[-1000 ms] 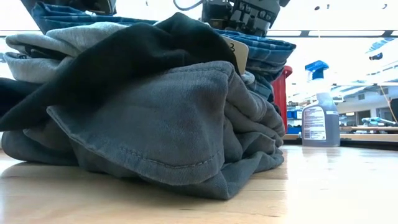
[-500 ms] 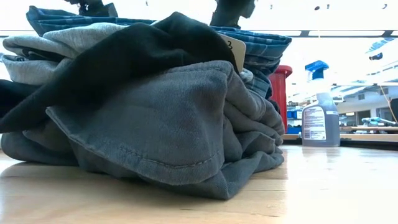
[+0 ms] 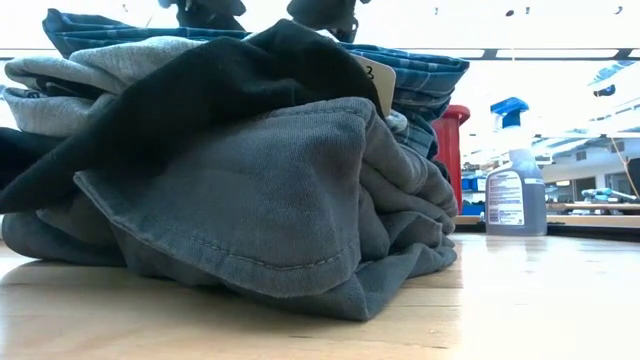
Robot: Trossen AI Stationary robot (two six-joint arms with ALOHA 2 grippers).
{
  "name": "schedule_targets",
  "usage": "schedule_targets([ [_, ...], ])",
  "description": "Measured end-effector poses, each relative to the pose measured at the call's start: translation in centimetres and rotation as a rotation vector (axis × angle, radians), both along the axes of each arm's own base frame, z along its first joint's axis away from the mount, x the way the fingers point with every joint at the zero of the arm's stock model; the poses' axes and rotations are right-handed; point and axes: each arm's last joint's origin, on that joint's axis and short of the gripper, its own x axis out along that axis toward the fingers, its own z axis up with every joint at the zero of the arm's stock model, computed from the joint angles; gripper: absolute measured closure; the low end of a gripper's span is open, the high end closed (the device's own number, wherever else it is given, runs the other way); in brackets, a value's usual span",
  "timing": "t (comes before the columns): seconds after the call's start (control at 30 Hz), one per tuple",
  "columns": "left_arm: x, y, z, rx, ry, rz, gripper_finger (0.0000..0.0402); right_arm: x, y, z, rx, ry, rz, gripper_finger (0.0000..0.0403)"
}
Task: Sort clothes
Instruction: Adjust the blue pants on top of the stacked clothes
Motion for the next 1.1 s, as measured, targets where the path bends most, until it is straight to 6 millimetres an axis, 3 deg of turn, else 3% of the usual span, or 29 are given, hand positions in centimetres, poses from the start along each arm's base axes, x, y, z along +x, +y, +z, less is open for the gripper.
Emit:
schedule_targets([
  [0.2, -0.3, 0.8, -2.6, -0.069, 0.088, 0.018, 0.0214, 0.1, -0.1, -1.5, 0.027, 0.02, -0.025, 0.028],
  [0.4, -1.0, 0.5, -5.0, -0.13, 0.171, 0.003, 0.0214, -0.4, -0.1, -4.5, 0.033, 0.093, -0.037, 0.028],
  [0.73, -1.4, 0.2, -5.4, -0.186, 0.236, -0.042, 0.0214, -2.9, -0.3, -9.9, 0.054, 0.362, -0.079, 0.028],
  [1.1, -4.0, -0.1, -6.4, -0.393, 0.566, -0.188, 0.0214, -3.4, -0.3, -9.8, 0.053, 0.411, -0.066, 0.028],
])
